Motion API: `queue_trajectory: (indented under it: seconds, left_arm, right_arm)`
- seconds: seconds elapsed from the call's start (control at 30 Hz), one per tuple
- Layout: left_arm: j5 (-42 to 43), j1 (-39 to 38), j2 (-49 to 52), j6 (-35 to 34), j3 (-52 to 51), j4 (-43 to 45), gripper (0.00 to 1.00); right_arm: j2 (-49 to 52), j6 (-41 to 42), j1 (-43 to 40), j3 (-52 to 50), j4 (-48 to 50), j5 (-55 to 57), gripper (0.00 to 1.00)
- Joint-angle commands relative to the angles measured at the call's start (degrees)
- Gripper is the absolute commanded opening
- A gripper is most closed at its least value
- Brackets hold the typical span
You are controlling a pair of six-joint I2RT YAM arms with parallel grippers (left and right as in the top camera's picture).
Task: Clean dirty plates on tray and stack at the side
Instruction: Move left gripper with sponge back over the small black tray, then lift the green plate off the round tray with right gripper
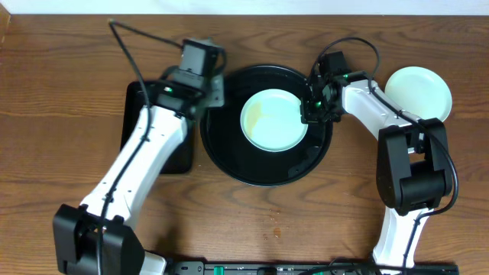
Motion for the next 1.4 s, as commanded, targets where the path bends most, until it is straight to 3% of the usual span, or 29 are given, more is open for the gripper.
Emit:
queue_trajectory:
  seconds: [0.0, 0.4, 0.53, 0.67, 0.77, 0.97, 1.13, 1.37]
  left_arm:
    - [12.98, 5.42, -0.24, -2.67, -0.02, -4.61, 0.08]
    - [35.30, 28.09, -0.20, -0.13, -0.35, -11.26, 0.07]
    - [38.86, 32.30, -0.09, 2.75, -1.01, -11.98, 0.08]
    - [42.62, 33.83, 0.55, 5.25, -1.62, -12.00, 0.08]
    - [42.95, 33.48, 1.31, 7.80, -1.62, -12.22, 0.08]
    - [41.05, 32.85, 3.63, 16.85, -2.12, -13.51, 0.08]
    - [33.35, 32.52, 7.08, 17.25, -2.75, -13.44, 0.08]
    - [32.74, 32.50, 12.48, 18.67, -2.78, -13.44, 0.08]
  right_arm:
    - [-4.22, -4.35, 0.37, 2.95, 0.00, 2.56, 0.01]
    - [-21.62, -11.39, 9.49, 3.43, 0.28, 28.35, 0.01]
    - [-24.11, -15.45, 16.63, 3.43, 1.46, 45.03, 0.01]
    - [-23.54, -22.73, 27.67, 3.37, 6.93, 70.99, 0.01]
    - [-22.77, -26.62, 32.46, 3.34, 11.45, 81.29, 0.01]
    - [-21.92, -29.38, 37.42, 3.32, 16.70, 87.38, 0.01]
    - [-21.88, -29.66, 37.62, 3.30, 19.43, 91.38, 0.01]
    - [-21.88, -30.05, 37.59, 3.30, 19.45, 91.36, 0.01]
